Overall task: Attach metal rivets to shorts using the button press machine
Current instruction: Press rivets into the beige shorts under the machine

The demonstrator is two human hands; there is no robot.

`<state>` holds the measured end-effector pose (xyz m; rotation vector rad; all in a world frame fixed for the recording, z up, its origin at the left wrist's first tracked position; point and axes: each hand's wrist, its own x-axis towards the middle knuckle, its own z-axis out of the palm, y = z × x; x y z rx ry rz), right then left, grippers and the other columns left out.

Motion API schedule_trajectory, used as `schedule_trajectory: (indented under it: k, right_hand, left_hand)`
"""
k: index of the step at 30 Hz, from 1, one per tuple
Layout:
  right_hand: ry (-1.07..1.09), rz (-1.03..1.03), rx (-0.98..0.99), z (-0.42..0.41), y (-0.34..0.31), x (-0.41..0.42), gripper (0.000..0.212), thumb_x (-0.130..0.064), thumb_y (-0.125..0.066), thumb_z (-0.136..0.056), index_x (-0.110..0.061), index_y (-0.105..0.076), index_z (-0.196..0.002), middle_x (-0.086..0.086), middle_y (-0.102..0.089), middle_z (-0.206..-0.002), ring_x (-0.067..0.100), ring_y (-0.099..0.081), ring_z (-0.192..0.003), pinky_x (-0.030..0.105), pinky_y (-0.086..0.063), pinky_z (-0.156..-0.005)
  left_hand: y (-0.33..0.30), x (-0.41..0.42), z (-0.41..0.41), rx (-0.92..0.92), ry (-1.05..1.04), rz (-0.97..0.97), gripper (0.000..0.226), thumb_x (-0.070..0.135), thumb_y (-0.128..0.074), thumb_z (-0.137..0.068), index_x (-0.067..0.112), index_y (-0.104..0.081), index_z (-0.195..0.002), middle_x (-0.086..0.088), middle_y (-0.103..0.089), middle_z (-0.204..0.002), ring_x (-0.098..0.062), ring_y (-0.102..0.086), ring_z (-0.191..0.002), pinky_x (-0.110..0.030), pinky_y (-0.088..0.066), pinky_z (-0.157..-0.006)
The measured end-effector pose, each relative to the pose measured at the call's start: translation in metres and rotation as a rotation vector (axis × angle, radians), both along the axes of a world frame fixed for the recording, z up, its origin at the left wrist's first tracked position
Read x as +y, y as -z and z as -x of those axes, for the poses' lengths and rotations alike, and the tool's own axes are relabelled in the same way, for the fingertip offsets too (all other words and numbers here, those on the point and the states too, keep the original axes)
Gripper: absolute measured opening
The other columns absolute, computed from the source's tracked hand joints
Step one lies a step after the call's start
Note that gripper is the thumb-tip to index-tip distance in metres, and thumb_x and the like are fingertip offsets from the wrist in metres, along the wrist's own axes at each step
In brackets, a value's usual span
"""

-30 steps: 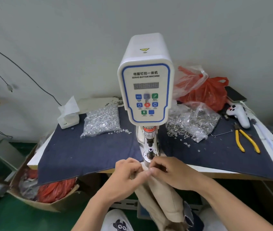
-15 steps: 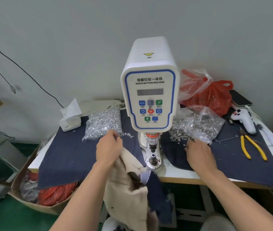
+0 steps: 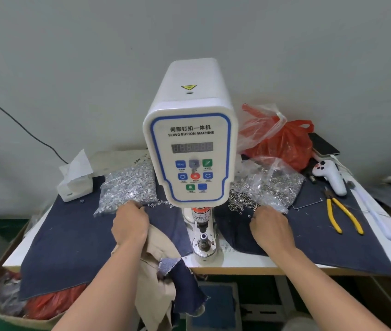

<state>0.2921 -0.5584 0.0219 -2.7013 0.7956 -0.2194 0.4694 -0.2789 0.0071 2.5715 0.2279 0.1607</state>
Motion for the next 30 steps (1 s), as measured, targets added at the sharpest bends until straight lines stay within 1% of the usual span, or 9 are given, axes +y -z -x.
schedule_trajectory:
  k: [5,8,10,14,17,20,24,26,30]
  right_hand:
    - [0.027,-0.075,-0.116,-0.001,-0.007,0.004,0.011,-0.01,-0.052,-0.095,-0.012,-0.063,-0.096,0.006,-0.068,-0.092,0.034,-0.065,-0.091,0.041,-0.053,-0.074]
    - [0.003,-0.112,-0.149,-0.002,-0.009,0.004,0.012,-0.007,-0.054,-0.095,-0.015,-0.062,-0.098,0.004,-0.07,-0.09,0.031,-0.066,-0.09,0.037,-0.046,-0.071]
    - [0.009,-0.151,-0.152,-0.001,-0.011,0.003,0.012,-0.008,-0.058,-0.094,-0.018,-0.063,-0.096,0.001,-0.071,-0.086,0.029,-0.067,-0.088,0.034,-0.041,-0.07]
    - [0.036,-0.288,-0.227,0.001,-0.016,0.003,0.013,-0.012,-0.065,-0.094,-0.02,-0.072,-0.102,-0.002,-0.076,-0.094,0.024,-0.07,-0.091,0.036,-0.054,-0.083]
    - [0.035,-0.381,-0.236,0.003,-0.017,0.002,0.011,-0.012,-0.066,-0.097,-0.017,-0.075,-0.099,-0.002,-0.077,-0.093,0.021,-0.072,-0.09,0.041,-0.057,-0.088]
    - [0.004,-0.497,-0.265,0.006,-0.016,0.006,0.017,-0.011,-0.062,-0.099,-0.016,-0.073,-0.087,-0.002,-0.076,-0.084,0.023,-0.072,-0.083,0.044,-0.059,-0.086]
    - [-0.013,-0.821,-0.353,0.008,-0.017,0.023,0.022,-0.007,-0.062,-0.098,-0.017,-0.074,-0.082,-0.001,-0.076,-0.074,0.012,-0.07,-0.068,0.027,-0.061,-0.069]
    - [-0.007,-1.028,-0.358,0.007,-0.019,0.037,0.02,-0.006,-0.064,-0.097,-0.012,-0.076,-0.082,0.0,-0.076,-0.072,0.004,-0.065,-0.06,0.019,-0.057,-0.061]
    - [0.047,-1.323,-0.331,0.006,-0.026,0.058,0.018,-0.009,-0.072,-0.094,-0.003,-0.075,-0.077,0.005,-0.071,-0.066,0.006,-0.061,-0.055,0.018,-0.056,-0.058]
  left_hand:
    - [-0.003,0.0,0.007,-0.035,-0.003,0.075,0.022,0.023,-0.058,-0.1,0.027,-0.075,-0.114,-0.012,-0.072,-0.117,-0.042,-0.066,-0.108,-0.045,-0.048,-0.084]
    - [-0.008,0.002,0.012,-0.054,0.018,0.143,0.02,0.023,-0.06,-0.098,0.028,-0.076,-0.109,-0.007,-0.075,-0.11,-0.038,-0.067,-0.106,-0.041,-0.047,-0.081]
    - [-0.012,0.005,0.017,-0.075,0.052,0.21,0.018,0.022,-0.062,-0.096,0.028,-0.074,-0.109,0.0,-0.075,-0.107,-0.032,-0.067,-0.105,-0.038,-0.046,-0.082]
    - [-0.027,0.009,0.034,-0.147,0.207,0.305,0.022,0.021,-0.065,-0.097,0.038,-0.071,-0.111,0.018,-0.07,-0.101,-0.008,-0.063,-0.094,-0.034,-0.044,-0.085]
    - [-0.034,0.014,0.051,-0.186,0.304,0.317,0.02,0.021,-0.068,-0.099,0.04,-0.073,-0.101,0.025,-0.072,-0.105,0.0,-0.064,-0.102,-0.031,-0.049,-0.091]
    - [-0.04,0.018,0.067,-0.204,0.32,0.328,0.018,0.023,-0.07,-0.099,0.04,-0.075,-0.097,0.027,-0.073,-0.097,0.006,-0.065,-0.096,-0.023,-0.047,-0.081]
    - [-0.045,0.019,0.086,-0.183,0.336,0.37,0.015,0.025,-0.073,-0.096,0.04,-0.075,-0.094,0.026,-0.074,-0.093,0.008,-0.064,-0.089,-0.014,-0.045,-0.075]
    - [-0.047,0.017,0.096,-0.166,0.355,0.409,0.016,0.024,-0.074,-0.095,0.04,-0.075,-0.095,0.026,-0.075,-0.09,0.007,-0.066,-0.09,-0.017,-0.048,-0.077]
    - [-0.047,0.011,0.113,-0.118,0.423,0.446,0.018,0.021,-0.074,-0.095,0.038,-0.076,-0.093,0.031,-0.073,-0.091,0.007,-0.067,-0.091,-0.019,-0.049,-0.077]
